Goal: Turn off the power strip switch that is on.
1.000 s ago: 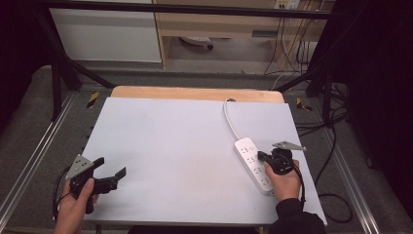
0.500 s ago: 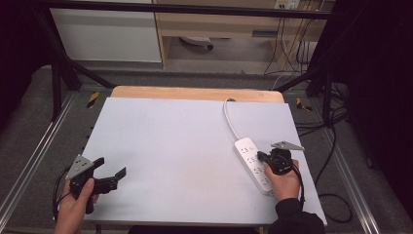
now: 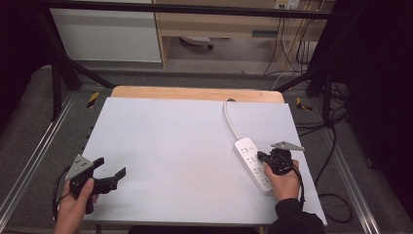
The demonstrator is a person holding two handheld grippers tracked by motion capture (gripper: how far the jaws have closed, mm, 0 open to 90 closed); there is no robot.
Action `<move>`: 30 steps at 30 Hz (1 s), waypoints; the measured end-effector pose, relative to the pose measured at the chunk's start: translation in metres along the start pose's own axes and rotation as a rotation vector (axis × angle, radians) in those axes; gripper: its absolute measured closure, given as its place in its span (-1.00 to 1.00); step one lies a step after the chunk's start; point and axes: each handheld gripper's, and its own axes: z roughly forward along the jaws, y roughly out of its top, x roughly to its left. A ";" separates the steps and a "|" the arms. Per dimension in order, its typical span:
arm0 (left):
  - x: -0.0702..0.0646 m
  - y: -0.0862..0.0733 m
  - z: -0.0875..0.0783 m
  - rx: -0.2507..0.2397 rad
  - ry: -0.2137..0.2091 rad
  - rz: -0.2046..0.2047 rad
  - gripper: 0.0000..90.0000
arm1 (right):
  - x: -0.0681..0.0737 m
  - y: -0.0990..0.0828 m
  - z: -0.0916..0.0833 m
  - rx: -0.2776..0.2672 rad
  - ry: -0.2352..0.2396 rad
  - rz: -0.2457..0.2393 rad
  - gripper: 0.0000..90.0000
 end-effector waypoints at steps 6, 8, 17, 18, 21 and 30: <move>0.000 0.000 0.000 0.003 0.003 -0.001 -0.86 | -0.001 0.000 0.000 -0.002 0.003 0.006 1.00; 0.001 0.000 0.000 0.006 0.005 -0.001 -0.86 | -0.001 0.000 0.000 -0.002 0.002 0.004 1.00; 0.001 0.000 0.000 0.010 0.004 -0.002 -0.86 | 0.000 0.000 0.000 -0.005 -0.004 0.009 1.00; 0.001 0.000 0.000 0.008 0.005 -0.002 -0.86 | 0.000 0.000 0.000 -0.005 -0.003 0.010 1.00; 0.001 0.000 0.000 0.008 0.005 -0.001 -0.86 | 0.000 0.000 0.000 -0.005 -0.001 0.017 1.00; 0.001 0.000 0.000 0.008 0.006 0.000 -0.86 | -0.001 0.000 -0.002 -0.017 0.018 0.031 1.00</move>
